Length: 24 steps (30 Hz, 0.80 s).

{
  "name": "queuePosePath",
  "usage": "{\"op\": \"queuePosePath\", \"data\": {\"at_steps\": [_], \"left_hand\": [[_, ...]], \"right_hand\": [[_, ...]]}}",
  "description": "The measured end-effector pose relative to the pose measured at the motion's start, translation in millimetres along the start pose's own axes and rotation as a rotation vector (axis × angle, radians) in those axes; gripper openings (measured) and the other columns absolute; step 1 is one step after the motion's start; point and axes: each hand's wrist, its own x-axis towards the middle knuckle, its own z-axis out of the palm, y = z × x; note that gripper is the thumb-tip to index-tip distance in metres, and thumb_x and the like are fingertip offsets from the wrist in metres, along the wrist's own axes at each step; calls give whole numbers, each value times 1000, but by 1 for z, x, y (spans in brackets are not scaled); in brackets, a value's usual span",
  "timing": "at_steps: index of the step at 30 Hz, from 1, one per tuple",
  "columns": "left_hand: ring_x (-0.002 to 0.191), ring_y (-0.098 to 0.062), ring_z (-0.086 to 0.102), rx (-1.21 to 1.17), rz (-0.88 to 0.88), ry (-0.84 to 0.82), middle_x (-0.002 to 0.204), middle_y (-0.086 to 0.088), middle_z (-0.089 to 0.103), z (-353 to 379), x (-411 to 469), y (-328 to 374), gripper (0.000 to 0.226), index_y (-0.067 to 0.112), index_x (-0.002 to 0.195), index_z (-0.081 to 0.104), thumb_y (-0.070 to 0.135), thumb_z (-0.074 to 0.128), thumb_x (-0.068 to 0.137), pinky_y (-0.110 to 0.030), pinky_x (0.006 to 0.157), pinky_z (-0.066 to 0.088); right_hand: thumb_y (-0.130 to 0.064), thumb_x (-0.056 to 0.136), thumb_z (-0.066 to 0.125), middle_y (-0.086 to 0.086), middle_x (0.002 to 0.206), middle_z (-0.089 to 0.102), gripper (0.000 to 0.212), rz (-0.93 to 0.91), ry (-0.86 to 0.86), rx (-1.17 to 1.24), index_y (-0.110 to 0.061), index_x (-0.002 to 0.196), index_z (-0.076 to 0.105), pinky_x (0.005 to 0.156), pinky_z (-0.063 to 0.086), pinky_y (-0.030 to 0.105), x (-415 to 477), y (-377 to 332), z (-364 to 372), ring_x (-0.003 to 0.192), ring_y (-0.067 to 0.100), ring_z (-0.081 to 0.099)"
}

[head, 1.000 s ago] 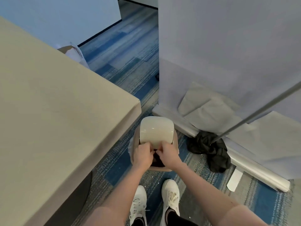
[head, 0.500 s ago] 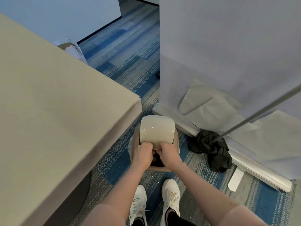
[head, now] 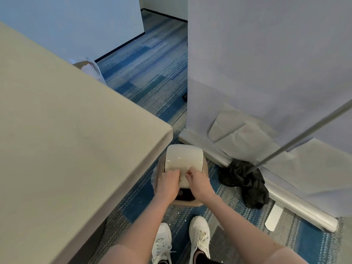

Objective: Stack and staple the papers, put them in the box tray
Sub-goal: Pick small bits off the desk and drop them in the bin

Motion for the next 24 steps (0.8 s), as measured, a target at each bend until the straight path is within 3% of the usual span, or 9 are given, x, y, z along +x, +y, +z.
{"op": "queuePosePath", "data": {"at_steps": [4, 10, 16, 20, 24], "left_hand": [[88, -23, 67, -83, -30, 144, 102, -3, 68, -40, -17, 26, 25, 17, 101, 62, 32, 41, 99, -37, 75, 53], [90, -16, 62, -355, 2, 288, 105, 1, 63, -122, -67, 93, 24, 18, 103, 64, 33, 45, 97, -27, 68, 41], [90, -23, 65, -621, 74, 439, 96, -5, 70, -219, -147, 149, 31, 13, 97, 64, 36, 44, 98, -37, 81, 52], [84, -21, 66, -756, 104, 659, 92, -2, 70, -286, -212, 137, 30, 14, 97, 63, 37, 44, 97, -42, 82, 52], [84, -15, 61, -732, -11, 892, 91, 5, 65, -336, -285, 81, 30, 12, 99, 63, 35, 44, 97, -27, 75, 43]], "right_hand": [[-33, 100, 40, 5, 93, 66, 27, 31, 153, 165, -13, 103, 57, 70, 40, 35, -24, -19, -41, 90, 27, 61], [-35, 98, 44, 3, 81, 66, 32, -8, 372, 414, -9, 91, 61, 69, 44, 34, -81, -59, -135, 79, 23, 61], [-33, 97, 48, 9, 84, 69, 31, -177, 567, 550, -7, 89, 63, 80, 52, 43, -156, -115, -217, 83, 27, 66], [-33, 97, 48, 5, 84, 68, 23, -332, 610, 592, -16, 88, 61, 81, 51, 40, -209, -176, -242, 85, 25, 66], [-37, 96, 47, 4, 89, 68, 30, -516, 500, 599, -12, 96, 63, 81, 49, 36, -260, -253, -226, 88, 21, 64]]}}
